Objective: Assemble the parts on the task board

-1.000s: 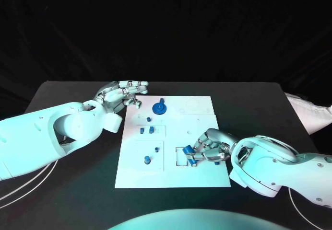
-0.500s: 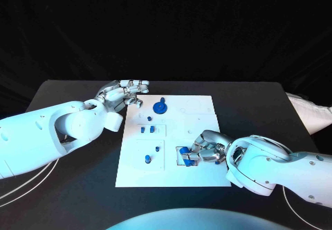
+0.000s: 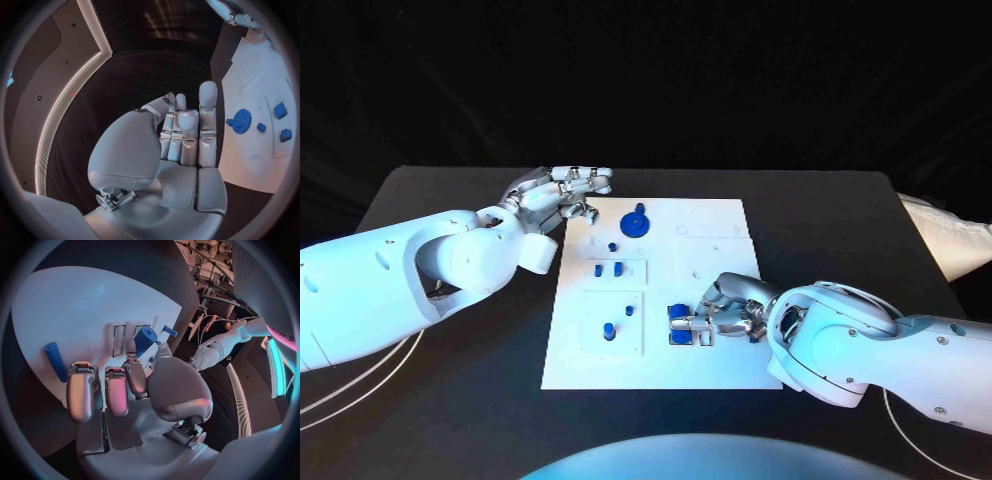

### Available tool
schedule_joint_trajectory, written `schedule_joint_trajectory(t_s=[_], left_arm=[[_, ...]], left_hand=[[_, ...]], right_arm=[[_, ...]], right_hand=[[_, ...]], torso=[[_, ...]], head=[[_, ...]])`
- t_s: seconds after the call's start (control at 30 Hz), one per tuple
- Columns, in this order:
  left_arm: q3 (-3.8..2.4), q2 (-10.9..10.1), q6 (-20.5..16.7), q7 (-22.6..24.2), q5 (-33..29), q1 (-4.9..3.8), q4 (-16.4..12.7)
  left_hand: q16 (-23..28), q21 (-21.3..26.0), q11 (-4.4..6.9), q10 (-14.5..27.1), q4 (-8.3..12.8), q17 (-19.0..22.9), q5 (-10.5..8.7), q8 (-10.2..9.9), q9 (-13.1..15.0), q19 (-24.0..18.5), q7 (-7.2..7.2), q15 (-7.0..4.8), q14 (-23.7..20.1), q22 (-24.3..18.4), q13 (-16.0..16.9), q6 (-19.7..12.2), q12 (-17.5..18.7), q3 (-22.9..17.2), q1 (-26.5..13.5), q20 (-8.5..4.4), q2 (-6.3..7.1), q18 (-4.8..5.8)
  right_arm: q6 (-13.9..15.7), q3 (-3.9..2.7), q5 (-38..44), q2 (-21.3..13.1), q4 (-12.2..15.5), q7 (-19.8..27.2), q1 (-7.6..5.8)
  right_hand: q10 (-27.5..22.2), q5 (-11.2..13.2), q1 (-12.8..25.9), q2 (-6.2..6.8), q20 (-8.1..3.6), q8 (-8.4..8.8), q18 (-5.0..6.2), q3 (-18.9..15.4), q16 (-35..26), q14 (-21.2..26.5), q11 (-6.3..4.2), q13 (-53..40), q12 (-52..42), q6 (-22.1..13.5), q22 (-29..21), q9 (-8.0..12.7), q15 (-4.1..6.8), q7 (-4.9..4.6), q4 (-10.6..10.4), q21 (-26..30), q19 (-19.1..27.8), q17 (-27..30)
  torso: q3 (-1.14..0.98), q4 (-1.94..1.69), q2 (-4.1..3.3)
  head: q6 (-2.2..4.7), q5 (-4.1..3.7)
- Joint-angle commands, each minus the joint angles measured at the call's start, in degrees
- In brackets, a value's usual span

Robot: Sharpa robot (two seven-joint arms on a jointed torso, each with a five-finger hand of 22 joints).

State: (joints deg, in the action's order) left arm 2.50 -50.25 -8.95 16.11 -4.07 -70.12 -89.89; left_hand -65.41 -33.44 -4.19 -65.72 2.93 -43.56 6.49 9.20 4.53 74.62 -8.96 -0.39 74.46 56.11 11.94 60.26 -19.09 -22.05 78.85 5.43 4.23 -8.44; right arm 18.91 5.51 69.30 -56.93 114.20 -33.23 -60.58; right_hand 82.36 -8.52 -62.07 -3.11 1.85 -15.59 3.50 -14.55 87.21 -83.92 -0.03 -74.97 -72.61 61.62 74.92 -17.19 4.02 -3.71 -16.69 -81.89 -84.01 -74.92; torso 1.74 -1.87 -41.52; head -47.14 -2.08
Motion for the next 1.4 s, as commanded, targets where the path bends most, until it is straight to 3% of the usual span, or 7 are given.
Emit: schedule_joint_trajectory(t_s=[0.03,0.23,0.53,0.77,0.9,1.03,1.4], left_arm=[[-0.03,0.0,1.0,0.2,0.2,-0.02,-0.2],[-0.03,0.0,1.1,0.2,0.2,-0.02,-0.2],[-0.03,-0.1,1.1,0.1,0.2,-0.02,-0.2],[-0.03,-0.1,1.1,0.0,0.2,-0.02,-0.2],[-0.03,-0.1,1.1,0.0,0.2,-0.02,-0.1],[-0.03,-0.1,1.2,0.0,0.2,-0.02,-0.1],[-0.02,0.0,1.2,-0.2,0.2,-0.02,0.0]], left_hand=[[-0.1,0.1,-0.01,0.5,0.1,0.0,0.18,0.2,-0.1,-0.4,0.05,0.03,-0.5,-0.1,0.1,-0.3,-0.2,0.3,0.4,-0.1,-0.11,-1.14],[-0.1,0.1,-0.01,0.5,0.1,0.0,0.18,0.2,-0.1,-0.4,0.05,0.03,-0.5,-0.1,0.1,-0.3,-0.2,0.3,0.4,-0.1,-0.11,-1.14],[-0.1,0.1,-0.01,0.5,0.1,0.0,0.18,0.2,-0.1,-0.4,0.05,0.03,-0.5,-0.1,0.1,-0.3,-0.2,0.3,0.4,-0.1,-0.11,-1.14],[-0.1,0.1,-0.01,0.5,0.1,0.0,0.18,0.2,-0.1,-0.4,0.05,0.03,-0.5,-0.1,0.1,-0.3,-0.2,0.3,0.4,-0.1,-0.11,-1.14],[-0.1,0.1,-0.01,0.5,0.1,0.0,0.18,0.2,-0.1,-0.4,0.05,0.03,-0.5,-0.1,0.1,-0.3,-0.2,0.3,0.4,-0.1,-0.11,-1.14],[-0.1,0.1,-0.01,0.5,0.1,0.0,0.18,0.2,-0.1,-0.4,0.05,0.03,-0.5,-0.1,0.1,-0.3,-0.2,0.3,0.4,-0.1,-0.11,-1.14],[-0.1,0.1,-0.04,0.6,0.1,0.2,0.18,0.3,-0.1,-0.5,0.02,0.04,-0.6,-0.1,0.1,-0.3,-0.4,0.3,0.4,-0.09,-0.19,-1.15]], right_arm=[[-1.0,0.02,1.6,0.0,0.0,-0.5,0.08],[-1.7,0.02,2.7,-0.1,0.1,0.0,0.11],[-3.0,0.01,5.1,0.1,0.1,0.5,0.18],[-1.8,0.01,5.2,0.2,-0.2,0.7,0.23],[-1.0,0.01,4.3,-0.1,0.0,1.3,0.24],[-0.2,-0.06,3.4,-1.2,0.7,2.2,0.24],[0.6,-0.5,1.8,-10.0,3.4,7.7,-2.03]], right_hand=[[-0.2,0.3,0.5,-0.21,-0.28,0.1,-0.38,-0.4,0.1,-5.1,-0.41,-1.8,0.3,-0.1,0.1,-0.1,0.36,-0.24,0.1,0.0,-1.0,-9.7],[-0.1,-1.7,-6.4,0.81,-0.35,0.0,-0.4,0.5,0.1,-5.1,-0.49,-1.9,0.7,-0.2,0.2,-0.6,0.44,-0.18,4.3,0.0,-1.0,-9.8],[0.0,2.8,-15.0,0.95,-0.38,-0.16,-0.49,2.8,0.4,-5.2,-0.53,-1.8,1.3,0.0,0.6,-1.2,0.47,-0.21,10.7,-0.2,-1.1,-10.3],[0.2,2.0,-12.9,-0.2,-0.34,-0.11,-0.49,2.6,0.4,-5.2,-0.47,-2.0,1.3,0.2,0.6,-1.3,0.41,-0.27,9.6,-0.2,-1.1,-10.3],[0.3,-2.1,-10.4,-0.58,-0.34,-0.01,-0.48,1.6,0.4,-5.2,-0.51,-2.1,1.3,0.1,0.6,-1.4,0.43,-0.2,8.0,-0.2,-1.1,-10.4],[0.4,-3.1,-9.7,-0.67,-0.36,0.01,-0.47,1.2,0.3,-5.2,-0.54,-2.1,1.4,0.2,0.6,-1.5,0.46,-0.16,7.5,-0.1,-1.1,-10.3],[-1.7,-3.7,-14.3,-1.5,-0.06,2.23,-0.42,2.5,0.5,-5.2,0.16,0.2,5.5,-2.5,0.3,-0.7,-0.03,-1.16,10.4,0.1,-0.9,-10.7]], torso=[[0.02,0.04,0.01],[-0.01,0.08,-0.02],[-0.01,0.02,-0.01],[-0.01,0.06,0.0],[-0.01,0.1,0.02],[-0.06,0.05,0.0],[0.06,0.14,0.04]], head=[[0.0,0.0],[-0.05,-0.05],[-0.15,-0.1],[-0.14,-0.09],[-0.03,-0.18],[-0.02,-0.28],[0.07,-0.79]])
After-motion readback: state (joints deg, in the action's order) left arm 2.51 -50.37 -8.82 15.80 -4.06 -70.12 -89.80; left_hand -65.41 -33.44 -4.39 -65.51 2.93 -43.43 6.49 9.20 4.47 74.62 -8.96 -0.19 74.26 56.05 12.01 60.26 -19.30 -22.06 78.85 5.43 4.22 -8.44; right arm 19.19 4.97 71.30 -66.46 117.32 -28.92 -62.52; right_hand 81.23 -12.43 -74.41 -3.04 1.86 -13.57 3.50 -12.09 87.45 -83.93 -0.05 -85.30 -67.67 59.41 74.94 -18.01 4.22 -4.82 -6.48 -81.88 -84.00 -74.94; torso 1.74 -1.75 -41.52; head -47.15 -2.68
